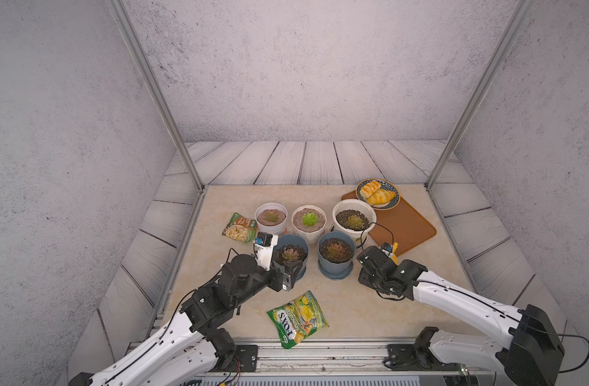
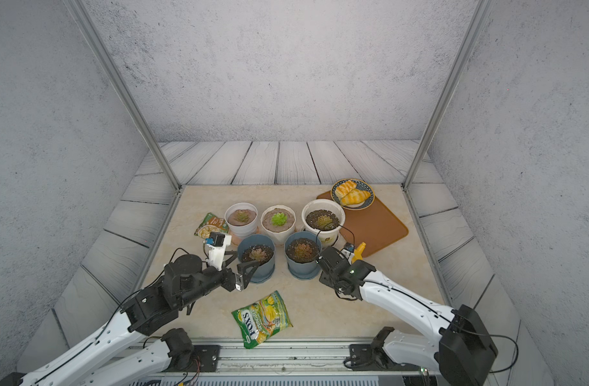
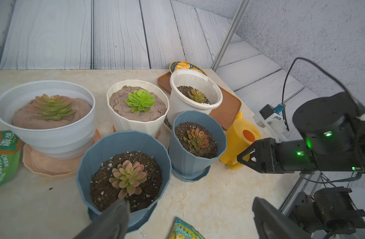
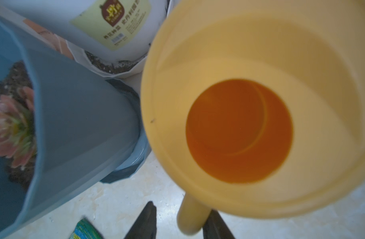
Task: Water the succulent around the soil edge
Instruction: Place the watering can at the center of the board, then pick up the watering can from the center of the board.
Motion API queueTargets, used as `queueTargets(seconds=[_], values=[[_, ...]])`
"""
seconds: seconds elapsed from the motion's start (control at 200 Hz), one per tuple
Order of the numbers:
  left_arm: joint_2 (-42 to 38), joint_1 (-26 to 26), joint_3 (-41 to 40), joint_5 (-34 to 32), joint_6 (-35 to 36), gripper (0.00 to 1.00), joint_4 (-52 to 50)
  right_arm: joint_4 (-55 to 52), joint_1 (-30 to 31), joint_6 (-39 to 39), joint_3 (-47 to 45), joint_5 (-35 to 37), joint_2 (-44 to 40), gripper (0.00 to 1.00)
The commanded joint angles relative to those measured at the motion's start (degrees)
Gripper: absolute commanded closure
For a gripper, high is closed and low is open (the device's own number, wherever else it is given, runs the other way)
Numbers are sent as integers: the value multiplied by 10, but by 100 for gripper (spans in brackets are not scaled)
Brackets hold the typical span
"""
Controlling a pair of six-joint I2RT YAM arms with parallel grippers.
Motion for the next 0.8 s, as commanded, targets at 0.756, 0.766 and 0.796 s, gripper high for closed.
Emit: queueTargets(seconds=[0.756,0.766,0.796], values=[[433,-211,79,-30,46,14,310,6,-1,-333,-143,448,-564,1],[438,-213,83,-30,46,15,311,10,-1,-336,-148,447,-573,1],[459,-218,93,-30,49,15,313,22,-1,-346,-167,440,-598,1]])
